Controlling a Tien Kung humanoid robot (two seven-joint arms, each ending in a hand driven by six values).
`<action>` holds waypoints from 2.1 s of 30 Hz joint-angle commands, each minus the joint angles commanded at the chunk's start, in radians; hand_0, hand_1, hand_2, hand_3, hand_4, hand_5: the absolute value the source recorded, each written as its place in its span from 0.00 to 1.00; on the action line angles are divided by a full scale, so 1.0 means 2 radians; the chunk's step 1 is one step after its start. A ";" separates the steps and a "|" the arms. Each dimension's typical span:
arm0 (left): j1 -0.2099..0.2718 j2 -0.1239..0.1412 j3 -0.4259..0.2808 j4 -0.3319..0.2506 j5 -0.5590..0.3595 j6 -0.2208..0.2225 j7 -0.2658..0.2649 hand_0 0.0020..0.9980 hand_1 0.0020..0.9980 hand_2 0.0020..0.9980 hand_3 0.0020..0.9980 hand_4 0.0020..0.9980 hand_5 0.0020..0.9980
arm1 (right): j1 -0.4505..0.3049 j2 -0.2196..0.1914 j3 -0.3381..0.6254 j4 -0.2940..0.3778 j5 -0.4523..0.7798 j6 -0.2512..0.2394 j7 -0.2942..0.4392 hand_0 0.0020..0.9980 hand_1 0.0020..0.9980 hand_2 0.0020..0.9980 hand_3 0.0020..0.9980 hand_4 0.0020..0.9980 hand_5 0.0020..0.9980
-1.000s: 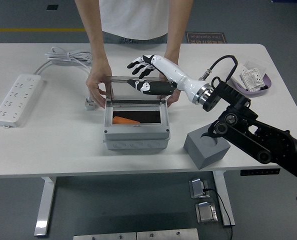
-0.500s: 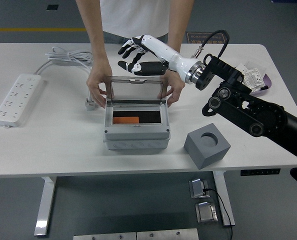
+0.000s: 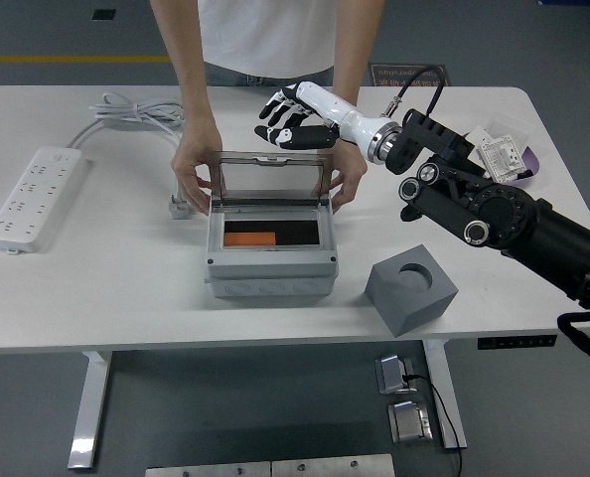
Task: Fetch the battery,place it into the box,close the lid of the box
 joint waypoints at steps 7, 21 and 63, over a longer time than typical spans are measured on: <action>0.001 -0.001 -0.001 0.000 0.001 0.000 0.000 0.65 0.70 0.66 0.64 0.70 0.21 | -0.013 0.001 -0.004 0.008 -0.001 -0.006 0.004 0.77 0.69 0.71 0.71 0.73 0.52; 0.005 -0.003 -0.009 0.001 0.005 -0.001 0.001 0.65 0.71 0.66 0.64 0.69 0.20 | -0.040 -0.035 -0.013 0.087 -0.024 -0.012 -0.003 0.78 0.69 0.70 0.69 0.73 0.56; 0.012 -0.008 -0.048 0.000 0.034 0.002 0.000 0.64 0.70 0.66 0.64 0.69 0.20 | -0.102 -0.114 -0.026 0.281 -0.081 -0.023 -0.050 0.69 0.65 0.70 0.66 0.71 0.55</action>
